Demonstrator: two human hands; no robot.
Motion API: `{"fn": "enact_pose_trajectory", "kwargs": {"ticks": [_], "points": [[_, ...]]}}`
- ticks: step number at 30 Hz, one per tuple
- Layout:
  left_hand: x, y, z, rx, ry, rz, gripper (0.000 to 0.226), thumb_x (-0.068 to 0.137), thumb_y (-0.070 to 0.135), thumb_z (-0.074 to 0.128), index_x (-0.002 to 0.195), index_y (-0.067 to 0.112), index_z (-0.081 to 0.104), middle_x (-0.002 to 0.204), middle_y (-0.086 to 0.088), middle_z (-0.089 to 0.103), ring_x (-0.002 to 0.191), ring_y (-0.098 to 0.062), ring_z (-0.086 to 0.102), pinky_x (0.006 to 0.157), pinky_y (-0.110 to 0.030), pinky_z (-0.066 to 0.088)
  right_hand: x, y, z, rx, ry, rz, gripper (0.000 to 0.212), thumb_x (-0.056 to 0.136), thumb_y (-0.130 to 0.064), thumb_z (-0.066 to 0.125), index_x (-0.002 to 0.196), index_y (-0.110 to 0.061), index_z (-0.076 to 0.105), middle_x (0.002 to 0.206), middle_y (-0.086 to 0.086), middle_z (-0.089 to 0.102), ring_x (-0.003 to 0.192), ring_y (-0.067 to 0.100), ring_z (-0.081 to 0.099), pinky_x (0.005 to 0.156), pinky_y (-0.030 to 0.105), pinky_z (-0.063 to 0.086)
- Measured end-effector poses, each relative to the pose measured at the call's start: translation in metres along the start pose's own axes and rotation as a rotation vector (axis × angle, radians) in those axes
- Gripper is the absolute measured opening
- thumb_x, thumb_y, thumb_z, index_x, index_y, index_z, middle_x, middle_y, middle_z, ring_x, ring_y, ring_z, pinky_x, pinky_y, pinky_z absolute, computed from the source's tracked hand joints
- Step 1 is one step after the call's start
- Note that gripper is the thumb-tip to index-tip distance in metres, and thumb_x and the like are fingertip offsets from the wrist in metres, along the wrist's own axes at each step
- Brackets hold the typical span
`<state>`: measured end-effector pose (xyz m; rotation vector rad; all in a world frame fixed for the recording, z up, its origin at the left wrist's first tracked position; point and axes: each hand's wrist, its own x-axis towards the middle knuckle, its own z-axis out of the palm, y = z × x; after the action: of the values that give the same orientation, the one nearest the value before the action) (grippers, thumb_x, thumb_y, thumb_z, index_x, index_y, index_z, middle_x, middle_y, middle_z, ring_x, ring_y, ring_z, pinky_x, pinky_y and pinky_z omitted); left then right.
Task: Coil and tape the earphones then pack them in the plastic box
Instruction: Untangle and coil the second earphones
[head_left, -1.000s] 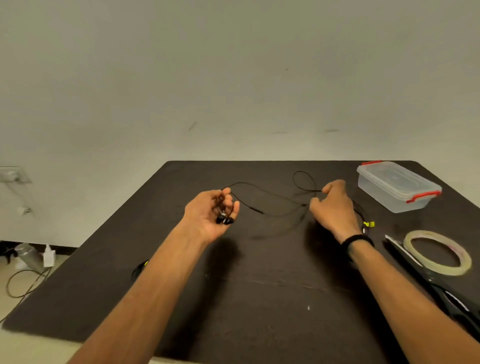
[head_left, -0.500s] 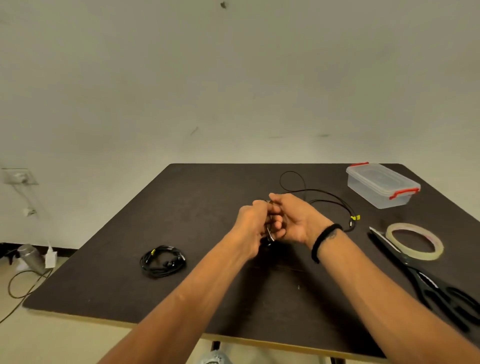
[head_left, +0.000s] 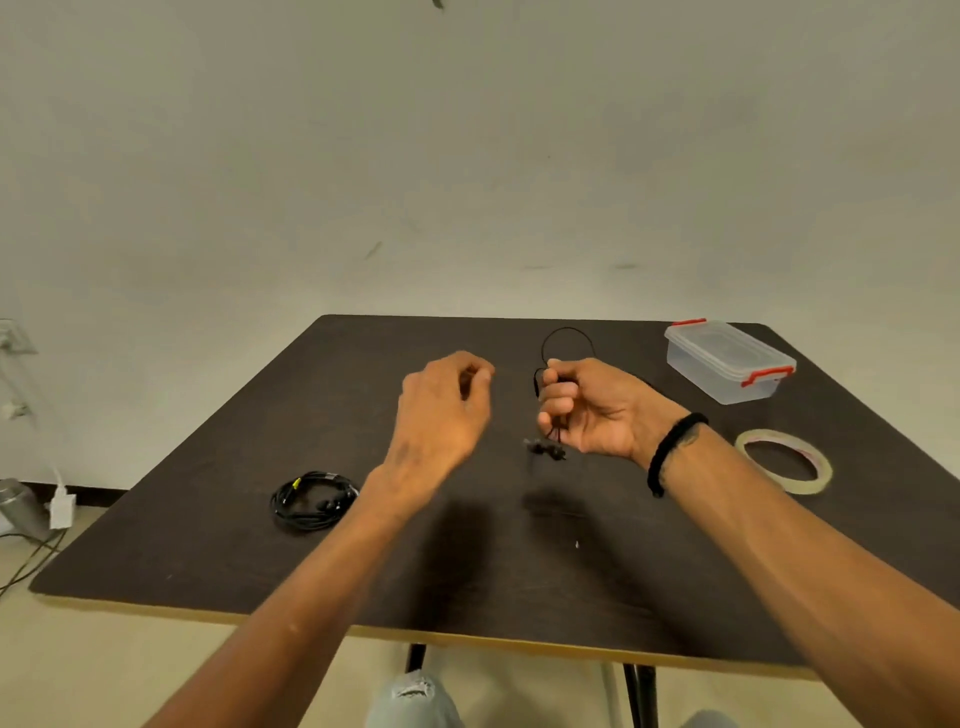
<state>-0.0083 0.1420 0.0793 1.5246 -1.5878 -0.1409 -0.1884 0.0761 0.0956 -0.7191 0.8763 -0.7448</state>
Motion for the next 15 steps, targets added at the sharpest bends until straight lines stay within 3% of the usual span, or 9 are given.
{"fn": "enact_pose_trajectory", "kwargs": {"ticks": [2,4,5,8,10,13,15], "points": [[0.009,-0.016,0.012,0.066,-0.196,0.106,0.054,0.095,0.026,0.071,0.146,0.022,0.055,0.135,-0.004,0.066,0.124,-0.02,0.063,0.111,-0.042,0.048,-0.013,-0.001,-0.007,-0.057,-0.091,0.036,0.045,0.113,-0.038,0.042,0.072,-0.02,0.049,0.047,-0.009,0.03,0.036,0.007,0.026,0.042,0.022,0.036],[0.016,-0.025,0.04,0.08,-0.333,0.295,0.073,0.089,0.03,0.074,0.155,0.022,0.044,0.152,-0.007,0.054,0.141,-0.025,0.05,0.12,-0.046,0.038,-0.025,-0.001,-0.017,-0.136,-0.174,0.048,0.046,0.111,-0.042,0.047,0.07,-0.02,0.049,0.048,-0.01,0.026,0.04,0.007,0.015,0.04,0.02,0.023],[0.017,-0.021,0.054,0.055,-0.371,0.387,0.07,0.088,0.031,0.072,0.153,0.02,0.047,0.151,-0.009,0.054,0.141,-0.025,0.05,0.12,-0.046,0.038,-0.031,0.0,-0.023,-0.176,-0.212,0.049,0.045,0.11,-0.042,0.049,0.071,-0.02,0.05,0.048,-0.01,0.026,0.043,0.007,0.012,0.042,0.02,0.019],[0.025,-0.002,0.09,-0.155,-0.402,0.445,0.031,0.094,0.016,0.065,0.123,0.004,0.071,0.121,-0.014,0.072,0.112,-0.017,0.065,0.108,-0.034,0.048,-0.041,0.003,-0.045,-0.23,-0.272,0.058,0.04,0.107,-0.04,0.053,0.073,-0.02,0.05,0.049,-0.01,0.026,0.047,0.008,0.01,0.044,0.02,0.017],[0.037,0.01,0.096,-0.185,-0.446,0.339,0.016,0.099,0.016,0.062,0.107,0.013,0.076,0.102,-0.002,0.078,0.095,-0.012,0.07,0.096,-0.037,0.055,-0.042,0.001,-0.061,-0.215,-0.27,0.055,0.037,0.105,-0.04,0.056,0.074,-0.019,0.051,0.05,-0.009,0.025,0.047,0.007,0.01,0.044,0.019,0.017],[0.07,0.007,0.089,-0.24,-0.572,0.116,0.021,0.101,0.03,0.067,0.08,0.025,0.073,0.075,0.002,0.077,0.074,-0.009,0.073,0.085,-0.037,0.059,-0.04,-0.008,-0.086,-0.131,-0.244,0.032,0.037,0.105,-0.038,0.056,0.073,-0.018,0.051,0.049,-0.009,0.025,0.046,0.007,0.01,0.041,0.019,0.019],[0.092,0.002,0.067,-0.237,-0.676,0.058,0.04,0.093,0.041,0.077,0.062,0.023,0.059,0.057,0.002,0.06,0.059,-0.012,0.059,0.063,-0.029,0.05,-0.034,-0.016,-0.101,-0.069,-0.236,0.011,0.038,0.104,-0.036,0.058,0.071,-0.018,0.05,0.049,-0.009,0.025,0.045,0.006,0.011,0.04,0.019,0.02]]}}
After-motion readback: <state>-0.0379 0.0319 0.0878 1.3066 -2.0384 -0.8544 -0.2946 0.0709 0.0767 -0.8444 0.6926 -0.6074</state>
